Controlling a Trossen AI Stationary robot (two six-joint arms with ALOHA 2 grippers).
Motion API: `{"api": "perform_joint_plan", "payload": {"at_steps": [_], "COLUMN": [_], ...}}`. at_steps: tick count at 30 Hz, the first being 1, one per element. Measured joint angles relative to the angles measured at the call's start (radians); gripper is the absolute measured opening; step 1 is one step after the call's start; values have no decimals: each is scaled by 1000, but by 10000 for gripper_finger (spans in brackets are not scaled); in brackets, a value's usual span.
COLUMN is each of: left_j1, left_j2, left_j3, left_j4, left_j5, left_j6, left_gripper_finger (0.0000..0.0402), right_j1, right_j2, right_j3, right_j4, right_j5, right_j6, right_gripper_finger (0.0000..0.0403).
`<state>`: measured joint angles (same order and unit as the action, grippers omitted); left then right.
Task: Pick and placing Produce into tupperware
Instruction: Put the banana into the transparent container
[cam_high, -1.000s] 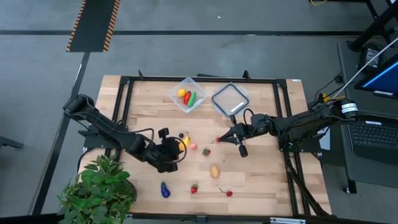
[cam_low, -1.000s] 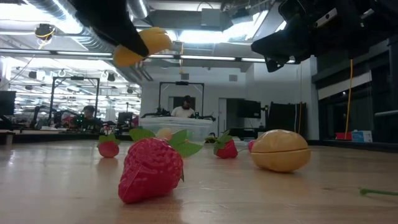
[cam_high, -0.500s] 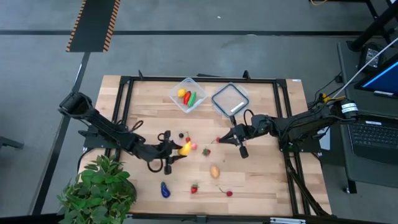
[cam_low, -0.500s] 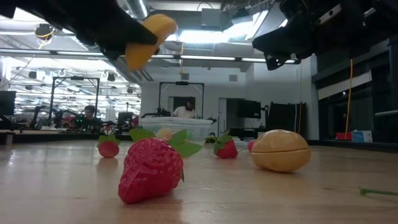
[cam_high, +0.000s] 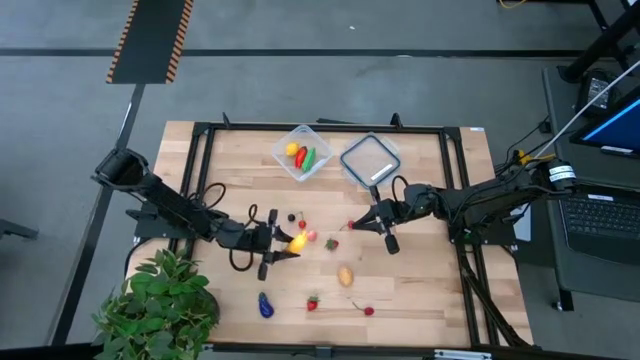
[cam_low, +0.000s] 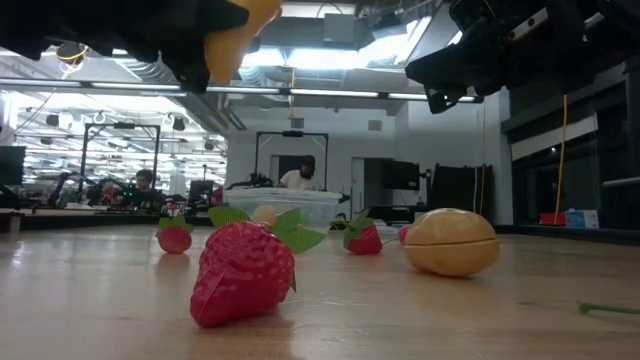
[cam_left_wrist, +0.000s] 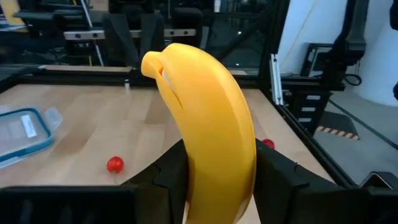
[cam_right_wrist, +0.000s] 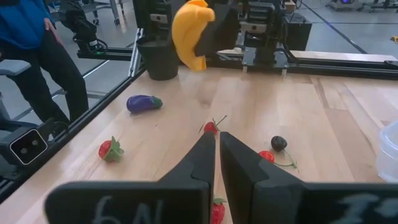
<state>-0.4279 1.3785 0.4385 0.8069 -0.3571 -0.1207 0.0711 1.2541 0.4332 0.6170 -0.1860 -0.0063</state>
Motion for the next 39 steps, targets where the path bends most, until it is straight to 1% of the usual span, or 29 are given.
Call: {"api": "perform_joint_plan", "payload": {"at_steps": [8,12,15,19,23,25,28,31,33,36,39], "left_j1": [61,110,163,261,380,439,525,600,650,725,786], "left_j2": [0,0,0,0,0,0,0,5,8,8,8], "left_j3": [0,0,0,0,13,51,147,268,339,427,473], "left_j4": [-12,-15,-37,-124,-218,-297,-482,-697,-801,-894,-909], "left_j5": [0,2,10,20,120,156,202,216,218,275,350], "left_j6": [-6,-7,-12,-53,-56,-55,-33,-27,-26,-26,-26], "left_gripper_finger": [130,130,130,130,130,130,130,130,130,130,130], "right_j1": [0,0,0,0,0,0,-2,-2,-2,-2,-2], "right_j2": [0,0,0,0,0,0,0,0,0,0,0], "right_j3": [0,0,0,0,0,0,0,0,0,0,0], "right_j4": [0,0,0,-1,-1,-1,-1,0,12,51,94], "right_j5": [0,0,0,0,1,1,1,2,4,4,4], "right_j6": [2,2,0,-1,-2,-2,-27,-59,-84,-128,-165], "right_gripper_finger": [28,28,28,28,28,28,28,28,28,28,28]}}
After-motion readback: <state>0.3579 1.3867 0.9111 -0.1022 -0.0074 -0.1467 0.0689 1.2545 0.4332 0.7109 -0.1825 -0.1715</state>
